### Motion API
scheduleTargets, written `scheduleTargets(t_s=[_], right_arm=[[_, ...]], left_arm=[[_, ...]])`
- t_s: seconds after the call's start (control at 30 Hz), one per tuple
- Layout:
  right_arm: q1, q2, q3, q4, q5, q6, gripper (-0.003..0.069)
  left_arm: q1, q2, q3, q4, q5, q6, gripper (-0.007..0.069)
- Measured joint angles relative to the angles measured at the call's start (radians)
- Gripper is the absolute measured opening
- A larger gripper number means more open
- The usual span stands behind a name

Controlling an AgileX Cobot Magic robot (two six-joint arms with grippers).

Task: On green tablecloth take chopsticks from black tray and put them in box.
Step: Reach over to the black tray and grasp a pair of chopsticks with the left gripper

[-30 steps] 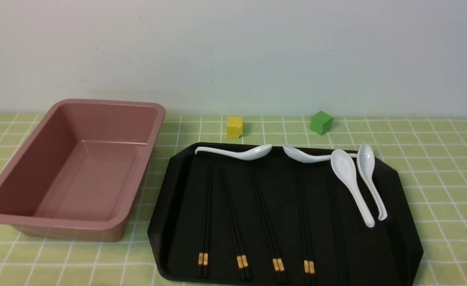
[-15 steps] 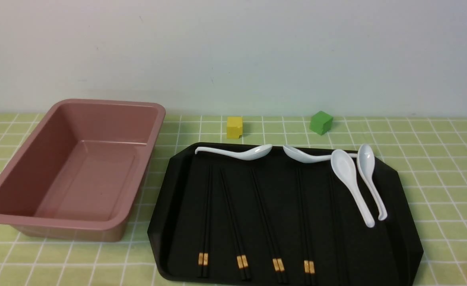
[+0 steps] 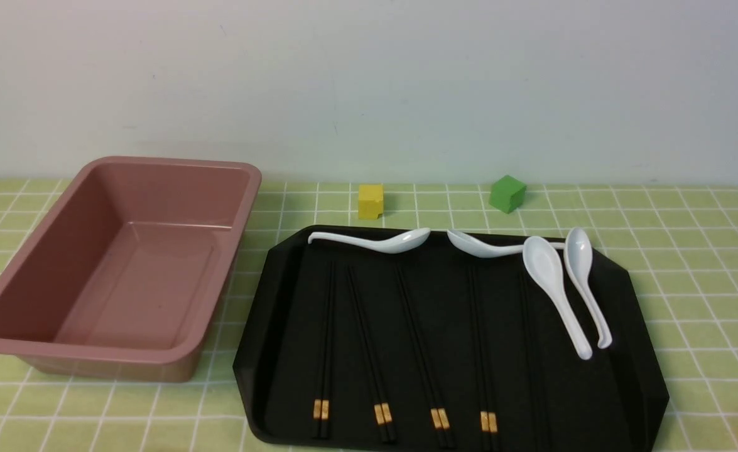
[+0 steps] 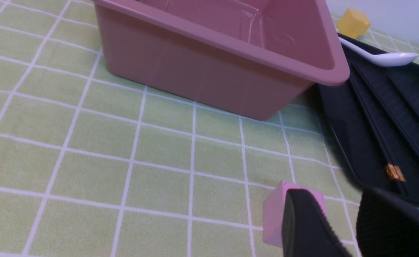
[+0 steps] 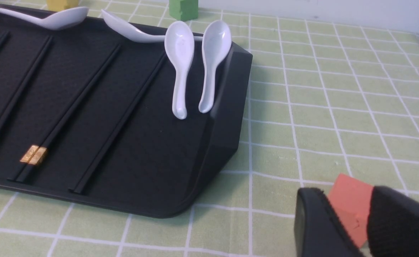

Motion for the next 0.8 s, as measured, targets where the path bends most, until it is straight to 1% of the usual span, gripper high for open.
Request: scheduleTargets(t_s=[0.1,0.13,0.17,0.2,0.23,0.27,0.3,0.33,0.37,0.47,0.67,0.8], right_arm=[[0.0,0.0,0.0,0.0,0.0,0.0,0.024],[0.0,0.0,0.0,0.0,0.0,0.0,0.024],[0.0,0.0,0.0,0.0,0.0,0.0,0.024],[0.0,0.0,0.0,0.0,0.0,0.0,0.024],[0.0,0.0,0.0,0.0,0.0,0.0,0.024],[0.0,0.0,0.0,0.0,0.0,0.0,0.024],[0.0,0.0,0.0,0.0,0.0,0.0,0.024],[0.0,0.0,0.0,0.0,0.0,0.0,0.024],[0.0,0.0,0.0,0.0,0.0,0.0,0.024],[0.0,0.0,0.0,0.0,0.0,0.0,0.024],[0.0,0.0,0.0,0.0,0.0,0.0,0.024],[0.0,0.0,0.0,0.0,0.0,0.0,0.024]], left_arm=[[0.0,0.0,0.0,-0.01,0.0,-0.004,0.0238],[0.0,0.0,0.0,-0.032,0.0,-0.018,0.0238],[0.0,0.0,0.0,-0.079,0.0,-0.045,0.0238],[0.0,0.0,0.0,-0.09,0.0,-0.059,0.0238],[0.0,0.0,0.0,-0.138,0.0,-0.093,0.0238],[0.0,0.0,0.0,-0.293,0.0,-0.188,0.0238],[0.0,0.0,0.0,-0.374,0.0,-0.242,0.0238],[0.0,0.0,0.0,-0.405,0.0,-0.272,0.0238],[0.0,0.0,0.0,-0.477,0.0,-0.315,0.0238],[0.0,0.0,0.0,-0.634,-0.002,-0.389,0.0238],[0.0,0.0,0.0,-0.733,-0.07,-0.412,0.0238],[0.0,0.0,-0.091,-0.735,-0.108,-0.337,0.0215]])
